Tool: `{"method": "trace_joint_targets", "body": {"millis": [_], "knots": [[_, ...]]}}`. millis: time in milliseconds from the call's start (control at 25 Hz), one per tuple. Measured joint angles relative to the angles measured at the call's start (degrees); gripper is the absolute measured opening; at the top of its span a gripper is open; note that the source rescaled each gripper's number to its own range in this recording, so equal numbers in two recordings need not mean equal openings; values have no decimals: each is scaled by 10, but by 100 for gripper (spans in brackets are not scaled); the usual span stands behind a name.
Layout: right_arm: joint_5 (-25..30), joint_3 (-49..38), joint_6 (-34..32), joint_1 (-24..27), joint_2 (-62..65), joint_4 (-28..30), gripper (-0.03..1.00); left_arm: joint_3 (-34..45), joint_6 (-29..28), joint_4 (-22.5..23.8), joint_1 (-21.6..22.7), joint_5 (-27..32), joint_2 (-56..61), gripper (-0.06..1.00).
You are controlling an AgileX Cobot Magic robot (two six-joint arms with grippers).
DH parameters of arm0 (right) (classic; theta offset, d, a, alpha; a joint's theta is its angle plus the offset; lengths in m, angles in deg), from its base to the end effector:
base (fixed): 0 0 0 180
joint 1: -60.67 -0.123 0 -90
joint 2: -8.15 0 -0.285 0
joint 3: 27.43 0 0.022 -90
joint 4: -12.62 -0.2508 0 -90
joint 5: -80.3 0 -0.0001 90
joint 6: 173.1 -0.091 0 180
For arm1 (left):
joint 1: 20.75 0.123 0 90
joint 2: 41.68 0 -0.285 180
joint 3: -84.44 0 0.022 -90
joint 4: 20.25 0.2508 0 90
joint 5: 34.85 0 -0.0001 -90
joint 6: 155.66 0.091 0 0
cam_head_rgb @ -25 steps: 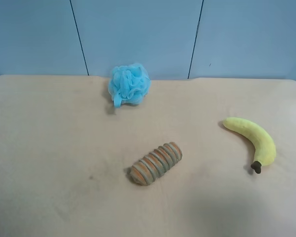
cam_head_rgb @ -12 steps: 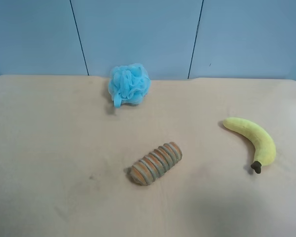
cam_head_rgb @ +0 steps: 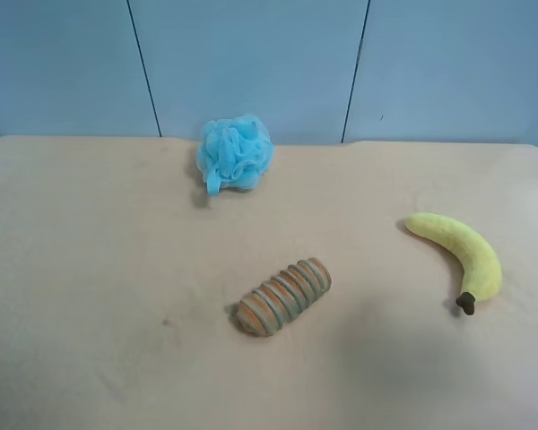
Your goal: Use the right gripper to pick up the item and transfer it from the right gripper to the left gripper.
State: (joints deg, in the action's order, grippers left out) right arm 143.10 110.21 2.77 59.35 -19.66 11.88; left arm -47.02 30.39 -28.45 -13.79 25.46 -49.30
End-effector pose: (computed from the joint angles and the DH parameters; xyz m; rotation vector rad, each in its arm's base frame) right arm 0.0429 0.0020 0.2996 0.0580 2.3208 0.0643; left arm -0.0040 -0.0119 0.2788 -0.0099 2.0246 -0.0275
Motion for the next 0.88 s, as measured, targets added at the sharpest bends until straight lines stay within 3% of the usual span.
{"method": "trace_joint_targets", "body": {"millis": [480,880], "knots": [[8,128,-22,0,-342,0,100,0,0,0,0,0,0,100],[-35,137,-22,0,-556,44,100,0,0,0,0,0,0,100]]}}
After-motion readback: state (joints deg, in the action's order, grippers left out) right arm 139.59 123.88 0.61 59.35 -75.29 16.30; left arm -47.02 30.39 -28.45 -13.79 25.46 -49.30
